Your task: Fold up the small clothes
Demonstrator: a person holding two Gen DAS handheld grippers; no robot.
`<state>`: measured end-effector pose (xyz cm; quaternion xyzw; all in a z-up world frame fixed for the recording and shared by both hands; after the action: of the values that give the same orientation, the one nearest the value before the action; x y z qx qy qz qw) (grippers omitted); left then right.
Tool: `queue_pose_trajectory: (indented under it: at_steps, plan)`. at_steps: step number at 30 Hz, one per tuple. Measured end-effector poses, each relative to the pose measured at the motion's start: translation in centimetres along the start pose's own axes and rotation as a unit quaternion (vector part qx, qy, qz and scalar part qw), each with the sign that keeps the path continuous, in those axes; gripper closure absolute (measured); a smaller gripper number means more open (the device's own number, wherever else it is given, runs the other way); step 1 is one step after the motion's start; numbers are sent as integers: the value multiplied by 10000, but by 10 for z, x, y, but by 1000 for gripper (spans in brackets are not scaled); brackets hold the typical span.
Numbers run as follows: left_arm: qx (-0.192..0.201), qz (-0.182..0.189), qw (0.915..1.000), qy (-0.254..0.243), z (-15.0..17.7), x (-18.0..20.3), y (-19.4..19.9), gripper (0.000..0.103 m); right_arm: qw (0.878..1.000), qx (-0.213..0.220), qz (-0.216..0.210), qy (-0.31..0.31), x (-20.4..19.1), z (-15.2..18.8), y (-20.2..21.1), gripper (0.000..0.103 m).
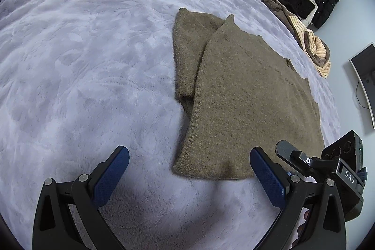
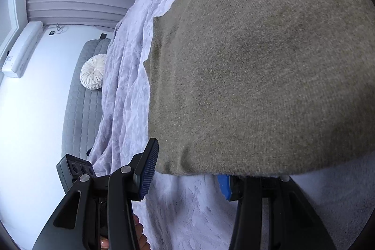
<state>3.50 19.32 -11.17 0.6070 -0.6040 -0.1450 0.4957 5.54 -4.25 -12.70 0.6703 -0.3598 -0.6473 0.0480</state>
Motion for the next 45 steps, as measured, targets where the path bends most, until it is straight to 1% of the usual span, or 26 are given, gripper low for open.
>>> queue_pose_trajectory:
  at_steps: [5,9,12,13,14,15,16,19,20,22,27,28,30,31,32,33,34,35,36,37,39,40,41,42,43,45]
  plan:
    - [82,280,9992,259,-7,-13,8,0,9997,-226,-27,-17,-1,8,8,51]
    - [133,381,9981,460,-12,-23,11,0,10000,-54,19,-34,2,9,7,51]
    - [83,676,9959,597,-12,-21,9,0,9994,152,-150,-260,1,1,-5,51]
    - [50,833,9945,638,-12,-19,8,0,9991,176,-186,-325,0,-2,-9,63]
    - [-16,1047,9918,731,-13,-19,4,0,9986,192,-255,-431,0,-5,-13,75]
    - [-65,1209,9892,829,-14,-19,2,0,9975,197,-406,-540,-1,-9,-15,95]
    - [-146,1472,9838,1010,-16,-19,-3,0,9967,242,-545,-555,-5,-13,-13,95]
    - [-332,2080,9671,1430,-26,-17,-18,0,9957,403,-831,-70,-31,-29,4,95]
    - [-397,2280,9607,1532,-31,-14,-25,0,9952,435,-881,40,-37,-32,9,95]
    - [-529,2545,9522,1605,-42,-6,-40,0,9937,474,-993,206,-48,-38,17,95]
    - [-576,2759,9478,1492,-74,22,-68,0,9938,346,-926,503,-56,-38,21,95]
    - [-596,2742,9495,1403,-78,30,-72,0,9944,276,-857,548,-53,-35,18,95]
    - [-668,2454,9616,1034,-83,48,-82,1,9959,90,-641,636,-46,-27,12,95]
    - [-718,2209,9694,796,-81,56,-87,3,9964,-88,-512,670,-39,-21,8,95]
    - [-764,2049,9736,653,-81,60,-92,16,9965,-291,-384,678,-33,-15,4,94]
    - [-838,1869,9775,510,-78,63,-97,30,9960,-523,-263,682,-27,-10,3,91]
    - [-883,1612,9823,353,-76,64,-101,38,9944,-747,-89,742,-23,-6,3,91]
    - [-893,1410,9857,214,-75,63,-104,56,9920,-908,94,872,-20,-3,7,91]
    - [-892,1294,9875,108,-75,61,-106,68,9894,-989,202,1044,-21,-2,15,91]
    - [-866,1263,9882,59,-75,59,-107,69,9876,-984,220,1205,-22,-4,25,91]
    - [-805,1279,9885,103,-76,55,-104,77,9858,-711,211,1507,-28,-18,50,91]
    - [-756,1243,9893,89,-77,55,-102,77,9853,-400,240,1646,-31,-30,63,91]
    - [-690,1187,9905,37,-78,56,-99,80,9838,-60,339,1758,-33,-44,75,91]
    - [-645,1151,9912,-56,-80,59,-96,80,9816,211,511,1825,-33,-58,81,91]
    - [-572,1089,9923,-138,-81,64,-93,80,9789,414,725,1863,-31,-72,83,91]
    - [-416,1049,9931,-304,-86,77,-82,80,9759,623,930,1875,-23,-98,75,93]
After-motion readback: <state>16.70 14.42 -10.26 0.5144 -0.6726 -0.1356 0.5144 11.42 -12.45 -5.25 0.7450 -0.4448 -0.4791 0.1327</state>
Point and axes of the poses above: each gripper's, at about its wrist camera, not at the fingertips, and y roughly against the way its jaws point, x to its right, z to its underside, the point moved 3 cm from there along -y, roughly the way its jaws point, and after that the axes turned 9 degrees about x, right-handed, at the moved point
